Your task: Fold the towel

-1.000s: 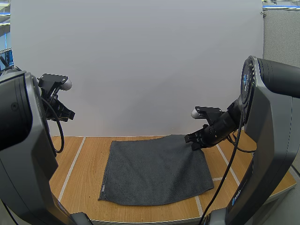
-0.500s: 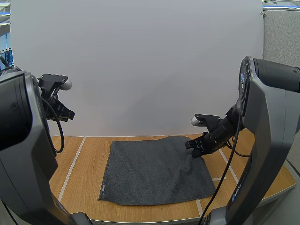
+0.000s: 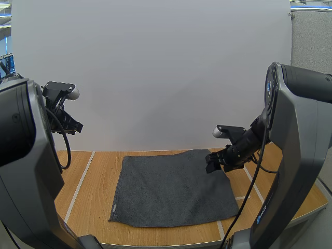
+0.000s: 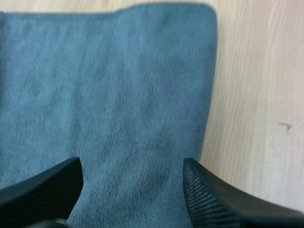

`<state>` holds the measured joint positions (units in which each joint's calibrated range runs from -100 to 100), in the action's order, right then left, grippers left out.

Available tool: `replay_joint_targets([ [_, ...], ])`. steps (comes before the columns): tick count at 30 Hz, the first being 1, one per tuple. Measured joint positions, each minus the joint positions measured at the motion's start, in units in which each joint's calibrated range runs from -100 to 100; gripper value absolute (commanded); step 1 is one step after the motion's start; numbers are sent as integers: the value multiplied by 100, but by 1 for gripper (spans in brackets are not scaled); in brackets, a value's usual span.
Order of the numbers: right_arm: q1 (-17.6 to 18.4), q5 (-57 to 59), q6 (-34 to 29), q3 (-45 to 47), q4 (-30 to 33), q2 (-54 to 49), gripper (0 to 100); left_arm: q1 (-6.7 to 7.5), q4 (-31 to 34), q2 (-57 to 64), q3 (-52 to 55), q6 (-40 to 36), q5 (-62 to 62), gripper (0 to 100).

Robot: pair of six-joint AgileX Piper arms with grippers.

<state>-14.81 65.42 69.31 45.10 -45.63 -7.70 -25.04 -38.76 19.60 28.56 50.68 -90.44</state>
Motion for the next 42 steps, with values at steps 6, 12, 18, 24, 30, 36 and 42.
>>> replay_joint_targets([
  [6,-3,-503,-11,-15,-124,-148,100,0,0,106,0,0,16,0],
  [12,-3,-648,-11,-136,-202,-61,100,0,10,224,0,0,16,0],
  [18,-3,-783,-21,-737,-326,551,100,0,22,802,0,0,16,0],
  [24,-3,-347,-11,-1566,-428,1360,100,212,37,1281,0,0,112,0],
  [30,-3,424,88,-2420,-620,2134,100,985,111,1281,4,0,1031,0],
  [36,-3,666,352,-2840,-862,2533,100,1483,88,1281,4,0,1348,0],
  [42,-3,1028,541,-3150,-1056,2937,100,1493,88,1281,4,0,1474,0],
])
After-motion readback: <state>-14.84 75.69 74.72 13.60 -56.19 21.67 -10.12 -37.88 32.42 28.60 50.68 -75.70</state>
